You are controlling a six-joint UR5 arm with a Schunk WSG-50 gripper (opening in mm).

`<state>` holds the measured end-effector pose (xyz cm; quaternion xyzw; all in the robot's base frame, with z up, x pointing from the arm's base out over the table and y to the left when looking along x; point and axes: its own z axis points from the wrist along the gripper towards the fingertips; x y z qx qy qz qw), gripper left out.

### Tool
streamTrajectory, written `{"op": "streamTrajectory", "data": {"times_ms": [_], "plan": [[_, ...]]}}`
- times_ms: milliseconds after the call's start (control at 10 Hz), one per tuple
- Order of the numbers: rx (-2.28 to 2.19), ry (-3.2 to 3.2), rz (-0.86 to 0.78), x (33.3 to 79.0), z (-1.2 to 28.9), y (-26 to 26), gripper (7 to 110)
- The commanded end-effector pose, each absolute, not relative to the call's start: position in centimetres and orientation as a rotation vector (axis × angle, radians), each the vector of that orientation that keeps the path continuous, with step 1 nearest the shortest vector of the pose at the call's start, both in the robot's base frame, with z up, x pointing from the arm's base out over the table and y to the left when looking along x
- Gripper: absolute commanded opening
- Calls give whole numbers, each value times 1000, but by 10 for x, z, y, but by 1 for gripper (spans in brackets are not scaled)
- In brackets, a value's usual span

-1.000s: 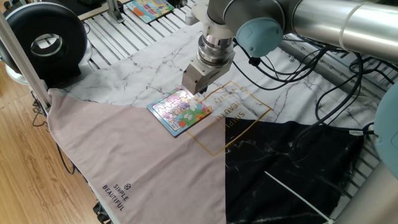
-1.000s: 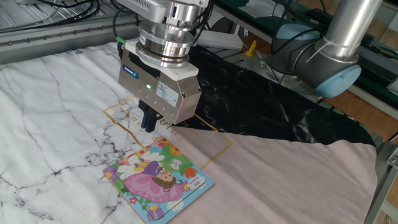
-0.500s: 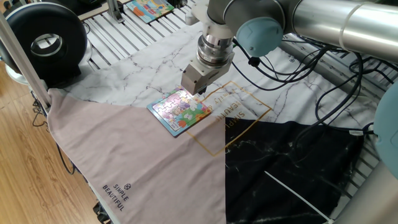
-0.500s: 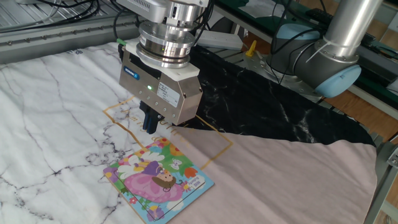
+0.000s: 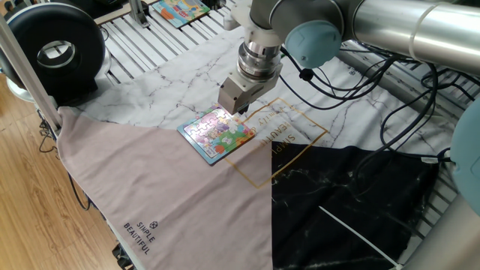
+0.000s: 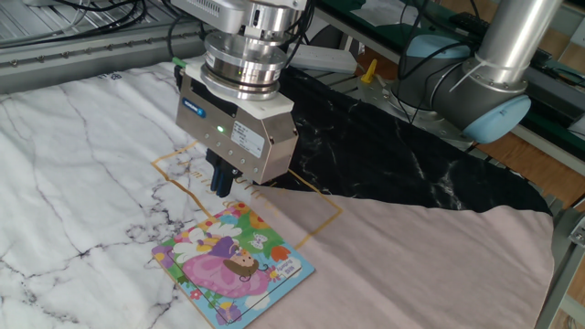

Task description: Assemble one piece of a puzzle

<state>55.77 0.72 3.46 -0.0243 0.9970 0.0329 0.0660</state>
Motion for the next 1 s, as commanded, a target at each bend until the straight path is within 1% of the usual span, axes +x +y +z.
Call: {"op": "streamTrajectory", "data": {"times_ms": [0,900], "plan": [[-53,3014,118,556,36,9,7],[-49,3016,112,556,36,7,7]]}}
